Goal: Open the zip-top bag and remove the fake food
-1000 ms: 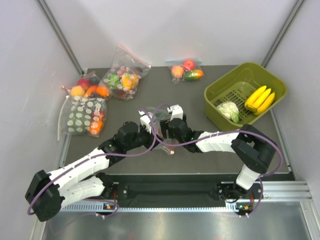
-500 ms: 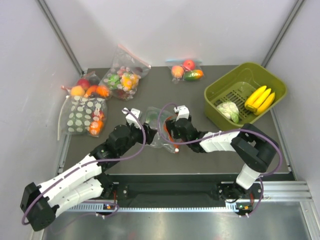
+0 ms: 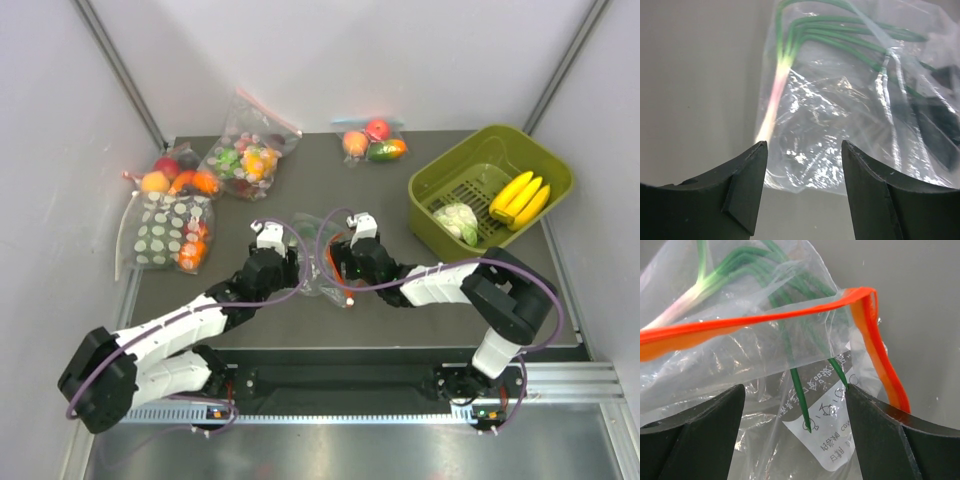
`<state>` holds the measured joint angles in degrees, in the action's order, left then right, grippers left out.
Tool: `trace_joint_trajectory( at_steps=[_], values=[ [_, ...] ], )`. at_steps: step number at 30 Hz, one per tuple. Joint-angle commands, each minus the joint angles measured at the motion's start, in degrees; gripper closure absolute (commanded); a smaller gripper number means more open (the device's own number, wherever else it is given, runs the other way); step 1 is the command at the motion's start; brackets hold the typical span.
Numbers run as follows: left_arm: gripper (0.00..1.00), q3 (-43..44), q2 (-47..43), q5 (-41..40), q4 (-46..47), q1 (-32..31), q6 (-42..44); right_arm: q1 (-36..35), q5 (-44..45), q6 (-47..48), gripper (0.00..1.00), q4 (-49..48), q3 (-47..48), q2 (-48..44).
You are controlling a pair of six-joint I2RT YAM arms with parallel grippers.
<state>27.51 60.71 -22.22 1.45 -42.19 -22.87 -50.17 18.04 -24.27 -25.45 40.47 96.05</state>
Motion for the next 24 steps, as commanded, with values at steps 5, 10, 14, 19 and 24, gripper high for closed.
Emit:
trace_joint_trajectory(
  at_steps=[5, 10, 14, 19, 24],
  values=[
    [0.34, -1.2, 3.5, 0.7, 7.8, 3.3, 0.3, 0.4, -1.8, 0.3, 0.19, -3.2, -0.6, -2.0],
    [0.42, -2.4, 6.7, 4.7, 10.8, 5.1, 0.3, 0.4, -3.4, 0.5, 0.19, -4.7, -1.0, -2.2],
    [0.65, -2.1, 8.5, 6.6, 11.8, 5.4, 0.4, 0.4, -5.6, 1.8, 0.2, -6.5, -1.5, -2.8],
    [0.86, -1.6, 10.0, 7.7, 12.0, 5.4, 0.6, 0.4, -6.4, 2.3, 0.2, -7.7, -1.3, -3.1],
    [0.97, -1.2, 10.7, 9.6, 12.0, 5.4, 1.2, 0.4, -5.4, 4.1, 0.21, -6.1, 2.5, -0.8]
  ],
)
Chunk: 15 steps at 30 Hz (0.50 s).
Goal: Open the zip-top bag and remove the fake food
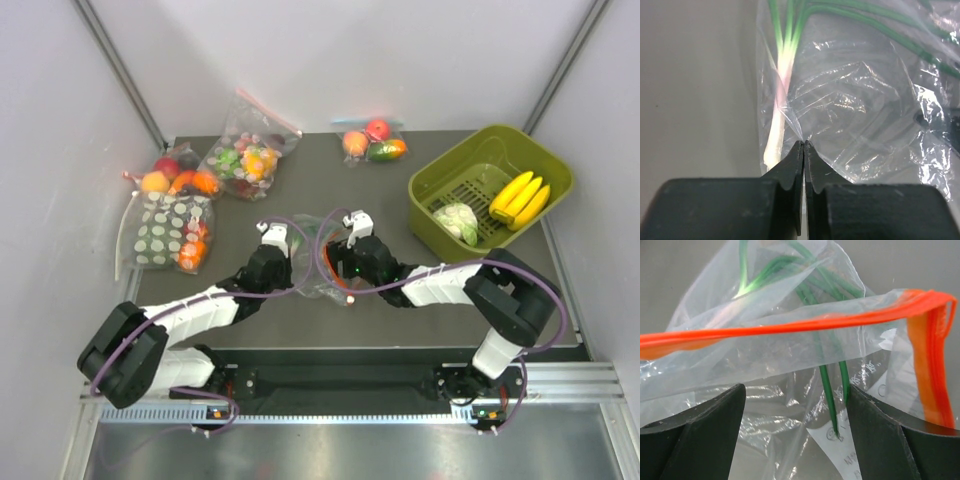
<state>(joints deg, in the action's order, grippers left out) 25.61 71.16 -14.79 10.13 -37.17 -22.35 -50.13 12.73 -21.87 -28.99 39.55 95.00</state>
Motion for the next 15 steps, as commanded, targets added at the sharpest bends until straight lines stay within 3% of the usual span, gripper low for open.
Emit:
trace_joint_trajectory(
  at_steps=[1, 9, 15],
  values=[
    [0.98, 0.7, 0.3, 2.5, 3.4, 0.3, 0.6, 0.4, 0.3, 1.8, 0.21, -2.4, 3.9, 0.8],
    [1.0, 0.7, -1.4, 7.9, 3.0, 0.3, 1.0, 2.3, 0.3, 3.9, 0.16, -3.3, 7.4, 5.3],
    [1.0, -0.1, -2.0, 12.8, 4.2, 0.3, 1.1, 3.5, -11.1, 4.3, 0.16, -7.8, 6.7, 7.2]
  ],
)
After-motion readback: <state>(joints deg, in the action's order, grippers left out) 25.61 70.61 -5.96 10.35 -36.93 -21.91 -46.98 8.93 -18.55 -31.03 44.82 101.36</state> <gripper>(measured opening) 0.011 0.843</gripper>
